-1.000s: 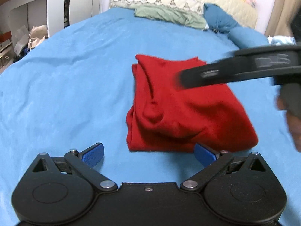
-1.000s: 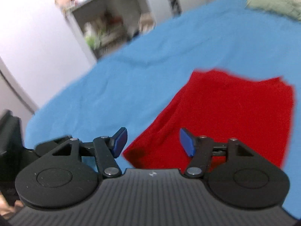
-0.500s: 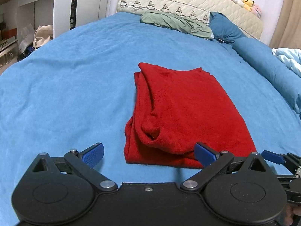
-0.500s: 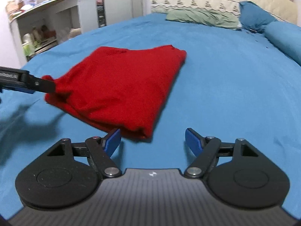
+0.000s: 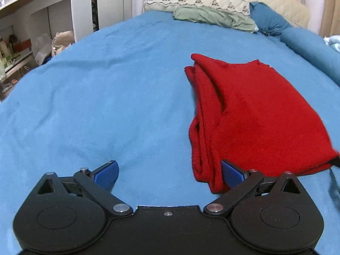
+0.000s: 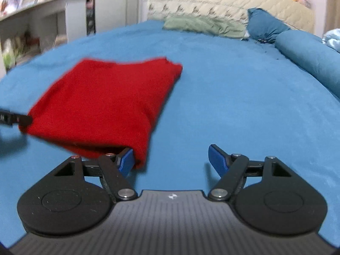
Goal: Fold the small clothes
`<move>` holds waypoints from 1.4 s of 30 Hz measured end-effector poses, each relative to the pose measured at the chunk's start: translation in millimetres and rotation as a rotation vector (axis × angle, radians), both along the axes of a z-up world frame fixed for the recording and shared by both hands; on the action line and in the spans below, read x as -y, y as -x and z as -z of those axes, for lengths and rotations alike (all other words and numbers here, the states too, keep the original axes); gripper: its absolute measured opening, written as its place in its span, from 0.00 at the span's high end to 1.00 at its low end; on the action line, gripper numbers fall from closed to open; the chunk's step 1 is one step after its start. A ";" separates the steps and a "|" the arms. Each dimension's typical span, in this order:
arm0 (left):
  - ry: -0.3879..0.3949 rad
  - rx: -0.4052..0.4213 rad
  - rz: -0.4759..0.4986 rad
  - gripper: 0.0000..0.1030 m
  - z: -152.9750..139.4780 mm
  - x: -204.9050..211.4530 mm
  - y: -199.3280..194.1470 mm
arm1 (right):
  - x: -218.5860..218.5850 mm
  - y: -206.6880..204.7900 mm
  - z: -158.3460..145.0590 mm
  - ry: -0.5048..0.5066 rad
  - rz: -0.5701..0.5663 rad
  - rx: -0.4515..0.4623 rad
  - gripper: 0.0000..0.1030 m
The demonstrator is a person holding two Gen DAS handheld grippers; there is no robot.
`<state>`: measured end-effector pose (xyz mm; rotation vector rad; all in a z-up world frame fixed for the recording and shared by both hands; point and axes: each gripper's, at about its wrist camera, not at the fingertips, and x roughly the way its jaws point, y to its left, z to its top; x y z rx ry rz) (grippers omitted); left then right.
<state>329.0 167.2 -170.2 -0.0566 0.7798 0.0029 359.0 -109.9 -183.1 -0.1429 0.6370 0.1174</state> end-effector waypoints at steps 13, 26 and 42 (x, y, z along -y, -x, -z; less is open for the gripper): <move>0.048 0.063 0.148 0.00 -88.4 18.9 -39.2 | 44.9 -27.8 -70.5 -0.322 -0.142 -0.160 0.00; 0.325 -0.167 0.173 0.03 -16.5 6.8 -145.0 | 38.5 -159.1 -24.6 -0.574 -0.032 -0.397 0.04; 0.297 0.001 0.265 0.73 -90.4 66.4 -69.5 | 35.5 -102.3 -92.8 -0.530 -0.163 -0.216 0.65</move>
